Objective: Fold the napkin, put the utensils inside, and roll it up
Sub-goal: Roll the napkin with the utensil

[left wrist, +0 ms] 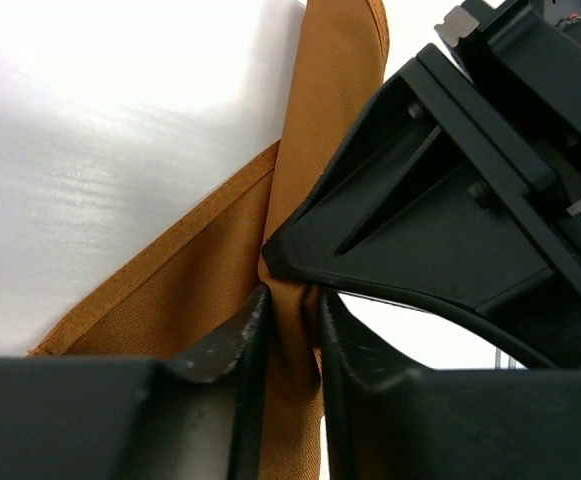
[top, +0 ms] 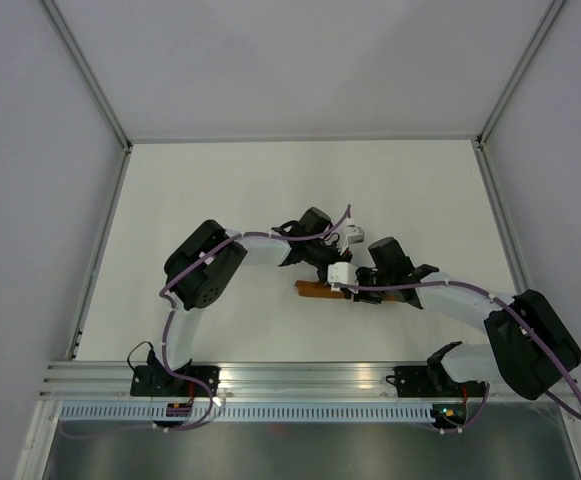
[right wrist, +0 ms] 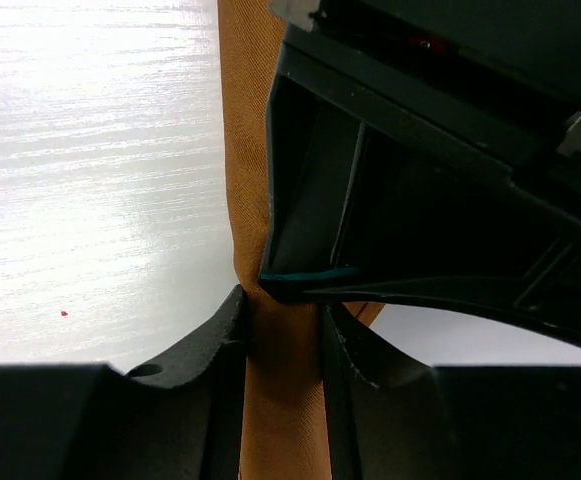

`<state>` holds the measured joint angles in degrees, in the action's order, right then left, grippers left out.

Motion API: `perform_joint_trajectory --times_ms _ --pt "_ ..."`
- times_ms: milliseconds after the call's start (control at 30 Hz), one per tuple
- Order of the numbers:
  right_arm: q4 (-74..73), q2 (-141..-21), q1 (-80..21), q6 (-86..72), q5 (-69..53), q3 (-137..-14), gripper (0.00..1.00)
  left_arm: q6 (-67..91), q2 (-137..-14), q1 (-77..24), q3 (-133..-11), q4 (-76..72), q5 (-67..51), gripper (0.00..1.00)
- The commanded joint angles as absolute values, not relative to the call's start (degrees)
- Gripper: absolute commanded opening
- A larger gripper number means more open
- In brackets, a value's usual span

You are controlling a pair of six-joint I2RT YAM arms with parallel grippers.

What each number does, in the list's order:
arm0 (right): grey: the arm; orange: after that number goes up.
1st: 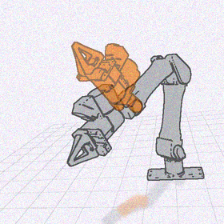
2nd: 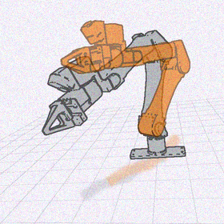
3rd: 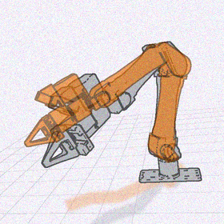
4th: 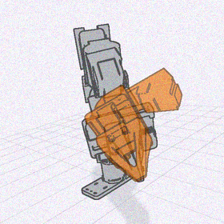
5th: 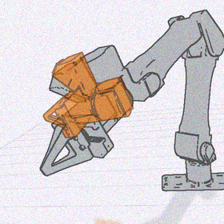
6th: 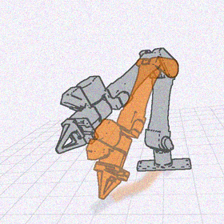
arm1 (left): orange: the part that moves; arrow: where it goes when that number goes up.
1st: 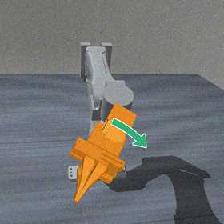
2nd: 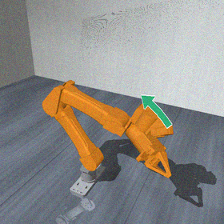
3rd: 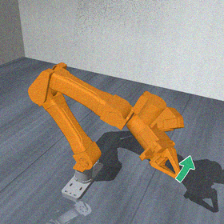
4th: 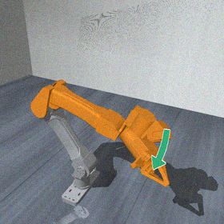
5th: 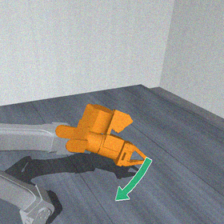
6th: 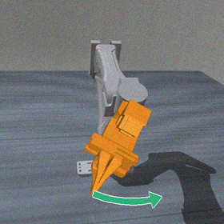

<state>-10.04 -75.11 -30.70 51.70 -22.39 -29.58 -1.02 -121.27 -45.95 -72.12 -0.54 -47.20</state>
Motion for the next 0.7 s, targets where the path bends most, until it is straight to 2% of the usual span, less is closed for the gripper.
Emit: perform_joint_trajectory --times_ms 0,33,167,500,667 --pt "-14.2 -77.8 -30.7 53.9 -20.0 -30.9 0.23 -0.6 -124.6 -45.4 -68.3 10.3 -40.0 0.30" --pt "-15.1 -78.4 -30.7 54.1 -20.2 -31.5 0.19 1.5 -124.1 -45.2 -68.0 9.1 -39.7 0.32" --pt "-18.5 -79.8 -30.7 54.7 -21.5 -33.7 0.13 4.2 -119.7 -43.1 -66.8 5.8 -38.4 0.36" --pt "-27.4 -84.9 -30.1 56.8 -25.0 -38.9 0.09 8.3 -110.8 -39.1 -63.6 0.4 -33.2 0.39" --pt "-32.2 -89.1 -28.9 59.0 -27.9 -43.2 0.08 10.8 -104.8 -36.1 -58.0 -6.2 -28.7 0.40"
